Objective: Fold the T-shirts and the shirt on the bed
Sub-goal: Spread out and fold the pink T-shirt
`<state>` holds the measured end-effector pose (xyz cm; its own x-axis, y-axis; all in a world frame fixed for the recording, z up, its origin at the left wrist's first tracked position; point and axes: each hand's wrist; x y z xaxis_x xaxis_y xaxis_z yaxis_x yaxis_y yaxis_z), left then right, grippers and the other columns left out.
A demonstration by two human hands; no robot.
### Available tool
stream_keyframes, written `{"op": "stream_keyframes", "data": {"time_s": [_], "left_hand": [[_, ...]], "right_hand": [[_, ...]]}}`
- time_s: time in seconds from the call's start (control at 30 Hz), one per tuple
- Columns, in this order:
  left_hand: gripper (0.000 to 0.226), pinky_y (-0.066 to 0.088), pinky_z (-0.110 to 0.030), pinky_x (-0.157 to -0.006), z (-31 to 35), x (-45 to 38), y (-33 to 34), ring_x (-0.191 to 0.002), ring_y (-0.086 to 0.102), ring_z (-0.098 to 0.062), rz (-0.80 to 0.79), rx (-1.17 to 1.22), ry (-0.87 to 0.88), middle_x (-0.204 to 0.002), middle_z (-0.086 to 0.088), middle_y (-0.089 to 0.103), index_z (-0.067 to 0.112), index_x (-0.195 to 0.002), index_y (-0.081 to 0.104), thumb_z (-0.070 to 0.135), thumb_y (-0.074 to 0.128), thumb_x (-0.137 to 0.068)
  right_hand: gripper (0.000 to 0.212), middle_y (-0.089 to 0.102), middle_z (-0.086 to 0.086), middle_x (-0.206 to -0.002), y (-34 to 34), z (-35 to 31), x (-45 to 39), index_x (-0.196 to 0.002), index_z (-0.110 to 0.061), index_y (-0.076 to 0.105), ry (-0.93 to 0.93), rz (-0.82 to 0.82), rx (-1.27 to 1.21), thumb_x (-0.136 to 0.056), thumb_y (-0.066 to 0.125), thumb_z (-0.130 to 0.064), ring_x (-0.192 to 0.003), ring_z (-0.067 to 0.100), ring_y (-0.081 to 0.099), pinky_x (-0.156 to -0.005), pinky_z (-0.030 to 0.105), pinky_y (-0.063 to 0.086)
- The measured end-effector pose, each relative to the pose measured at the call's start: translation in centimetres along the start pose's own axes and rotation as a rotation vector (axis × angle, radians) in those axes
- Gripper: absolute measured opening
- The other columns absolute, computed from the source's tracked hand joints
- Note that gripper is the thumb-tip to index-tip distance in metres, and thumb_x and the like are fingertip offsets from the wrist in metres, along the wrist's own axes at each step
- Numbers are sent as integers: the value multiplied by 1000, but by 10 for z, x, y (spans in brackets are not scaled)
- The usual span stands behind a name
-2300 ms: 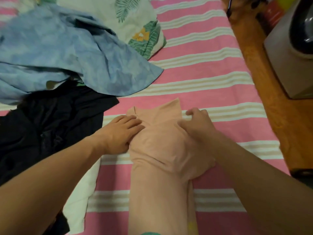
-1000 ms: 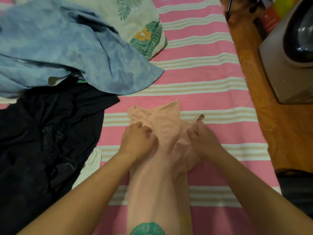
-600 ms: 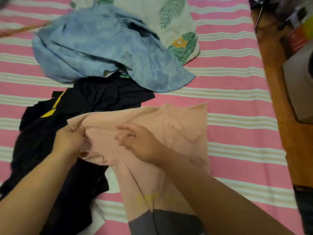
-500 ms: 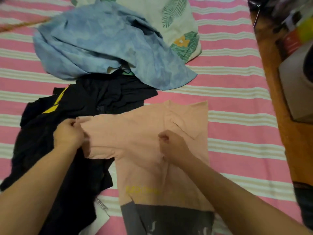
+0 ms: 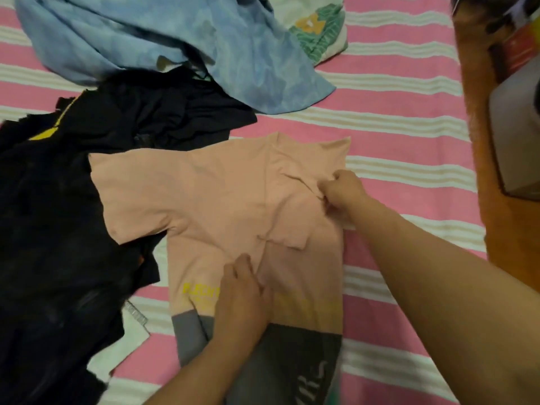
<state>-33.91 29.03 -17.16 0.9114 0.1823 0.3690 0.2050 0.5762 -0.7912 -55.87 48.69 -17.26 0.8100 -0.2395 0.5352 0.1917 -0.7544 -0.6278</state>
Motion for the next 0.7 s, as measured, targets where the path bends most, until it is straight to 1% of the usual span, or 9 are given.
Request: {"op": "stream_keyframes", "data": {"time_s": [0.07,0.17,0.23,0.27,0.4,0.47,0.53,0.63,0.7], "left_hand": [[46,50,-44,-79,1,31,1,-98,61,-40,-65,144,-232,-106,-14,59,15,-122,43,19,67,-83],[28,52,-41,-77,-6,101,0,-97,66,-37,-222,66,-426,-103,-10,68,23,-104,40,27,62,-87],[24,52,-40,-88,-16,152,3,-106,66,-33,-324,-132,-499,-116,-8,69,25,-105,44,35,58,-88],[25,49,-42,-95,-24,173,5,-110,65,-29,-345,-201,-514,-122,-5,68,26,-108,44,41,53,-89],[46,23,-59,-114,-59,214,-9,-124,56,-20,-398,-491,-479,-133,3,61,35,-125,43,62,25,-92],[59,10,-67,-116,-84,221,-25,-140,39,-33,-323,-587,-648,-146,-6,49,33,-141,35,60,42,-89],[70,20,-65,-115,-96,222,-41,-140,34,-41,-175,-627,-789,-147,-14,44,26,-146,33,52,55,-85],[54,46,-47,-104,-66,218,-23,-122,50,-27,-30,-451,-409,-134,-7,53,26,-139,46,53,48,-93],[65,37,-45,-116,-35,212,11,-136,44,-26,-116,-356,-183,-147,-5,46,25,-149,41,59,50,-94]], "right_hand": [[19,68,16,-88,-32,4,15,-91,-14,57,52,-16,-414,-82,62,-30,-71,30,65,-60,43,59],[10,70,14,-89,-92,17,30,-95,-11,61,112,21,-802,-96,57,-21,-77,29,70,-67,53,59],[12,74,10,-88,-120,32,29,-95,-10,63,231,63,-962,-101,55,-18,-74,25,74,-63,46,62],[14,75,9,-89,-128,40,29,-99,-8,64,286,38,-989,-101,57,-19,-72,22,75,-63,43,62],[40,74,12,-116,-104,83,20,-124,-10,68,387,-193,-815,-89,70,-28,-103,30,73,-84,54,58],[41,75,9,-104,-90,89,33,-124,-8,66,380,-254,-654,-85,72,-18,-95,25,72,-78,51,59],[43,66,6,-91,-91,75,60,-131,-5,61,315,-182,-479,-88,65,-12,-90,22,65,-76,38,54],[39,60,6,-105,-101,62,70,-138,-4,55,252,-1,-471,-101,44,-12,-98,21,58,-77,30,46],[37,68,1,-111,-111,62,62,-131,-14,62,337,48,-656,-104,36,-17,-102,18,62,-74,28,49]]}}
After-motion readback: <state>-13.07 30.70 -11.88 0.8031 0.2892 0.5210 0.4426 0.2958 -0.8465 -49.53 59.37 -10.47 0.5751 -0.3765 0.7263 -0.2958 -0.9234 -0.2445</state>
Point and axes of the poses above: each hand's wrist, its own x-axis away from the middle knuckle, its own y-axis out of the palm, z = x × y
